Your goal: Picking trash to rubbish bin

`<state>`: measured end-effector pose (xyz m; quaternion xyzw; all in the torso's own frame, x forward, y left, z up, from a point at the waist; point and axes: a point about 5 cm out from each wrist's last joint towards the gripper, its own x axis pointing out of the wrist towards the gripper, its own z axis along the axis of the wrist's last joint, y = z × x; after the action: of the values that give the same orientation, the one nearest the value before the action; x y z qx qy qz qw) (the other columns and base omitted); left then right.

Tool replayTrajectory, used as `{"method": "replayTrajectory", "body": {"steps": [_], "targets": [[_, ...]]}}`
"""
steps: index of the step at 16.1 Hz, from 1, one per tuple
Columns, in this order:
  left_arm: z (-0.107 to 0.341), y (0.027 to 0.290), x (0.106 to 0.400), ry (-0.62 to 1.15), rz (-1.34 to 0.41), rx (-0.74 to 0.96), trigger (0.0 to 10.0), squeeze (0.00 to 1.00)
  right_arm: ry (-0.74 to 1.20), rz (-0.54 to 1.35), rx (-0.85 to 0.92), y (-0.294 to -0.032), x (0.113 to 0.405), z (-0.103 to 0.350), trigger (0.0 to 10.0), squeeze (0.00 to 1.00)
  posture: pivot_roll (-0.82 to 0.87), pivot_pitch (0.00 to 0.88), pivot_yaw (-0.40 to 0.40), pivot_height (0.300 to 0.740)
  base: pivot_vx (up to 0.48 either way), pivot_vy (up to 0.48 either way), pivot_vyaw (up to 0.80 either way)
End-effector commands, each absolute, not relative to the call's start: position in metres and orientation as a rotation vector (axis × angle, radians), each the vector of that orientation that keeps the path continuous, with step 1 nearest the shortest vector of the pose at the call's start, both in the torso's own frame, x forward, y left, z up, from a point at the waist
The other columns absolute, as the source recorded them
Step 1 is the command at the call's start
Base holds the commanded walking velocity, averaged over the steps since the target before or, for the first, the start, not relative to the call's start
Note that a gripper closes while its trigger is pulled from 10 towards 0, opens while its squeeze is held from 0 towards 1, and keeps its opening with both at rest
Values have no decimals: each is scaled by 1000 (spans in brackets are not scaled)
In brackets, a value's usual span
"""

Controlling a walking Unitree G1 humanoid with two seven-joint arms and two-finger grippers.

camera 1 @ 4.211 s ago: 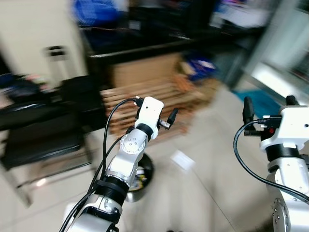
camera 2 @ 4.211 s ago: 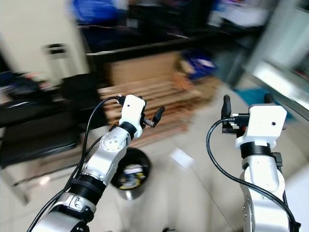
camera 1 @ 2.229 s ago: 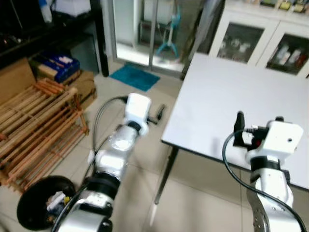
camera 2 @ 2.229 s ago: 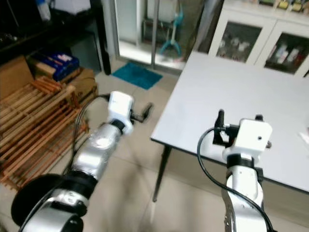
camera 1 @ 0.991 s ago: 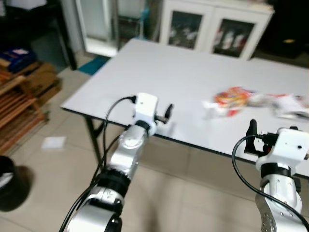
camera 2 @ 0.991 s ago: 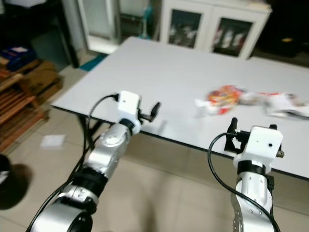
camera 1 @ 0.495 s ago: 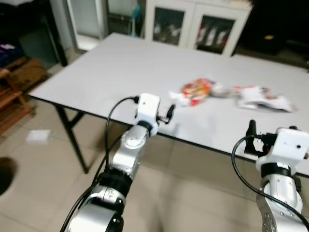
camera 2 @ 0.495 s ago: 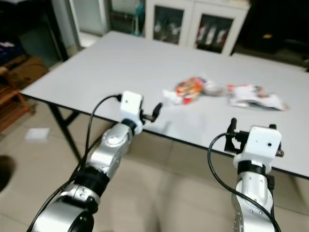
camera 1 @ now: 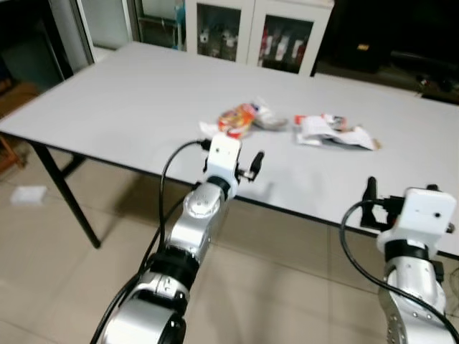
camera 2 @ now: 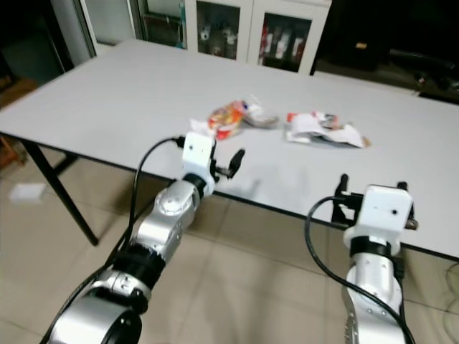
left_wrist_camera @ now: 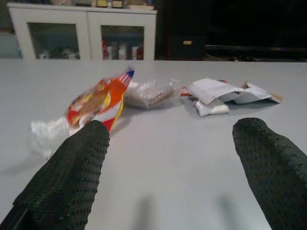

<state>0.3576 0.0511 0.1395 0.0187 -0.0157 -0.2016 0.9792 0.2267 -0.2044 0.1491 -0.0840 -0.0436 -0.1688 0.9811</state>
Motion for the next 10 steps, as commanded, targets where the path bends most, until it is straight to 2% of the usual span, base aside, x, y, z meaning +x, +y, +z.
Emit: {"method": "replayTrajectory", "body": {"steps": [1,6,9,10], "targets": [[136,57,358,-16,-385,47,10000,0,-94,-319,-166,-201,228,152,10000,0,55,23,-52,740,0,-469,0],[118,70,353,62,-433,145,10000,0,-106,-342,-134,-208,225,152,10000,0,54,21,-51,740,0,-457,0],[106,89,345,105,-465,208,10000,0,-105,-339,-131,-207,225,149,10000,0,92,45,-58,740,0,-304,0],[102,99,339,119,-490,221,10000,0,-106,-332,-127,-206,226,148,10000,0,111,57,-66,740,0,0,0]]}}
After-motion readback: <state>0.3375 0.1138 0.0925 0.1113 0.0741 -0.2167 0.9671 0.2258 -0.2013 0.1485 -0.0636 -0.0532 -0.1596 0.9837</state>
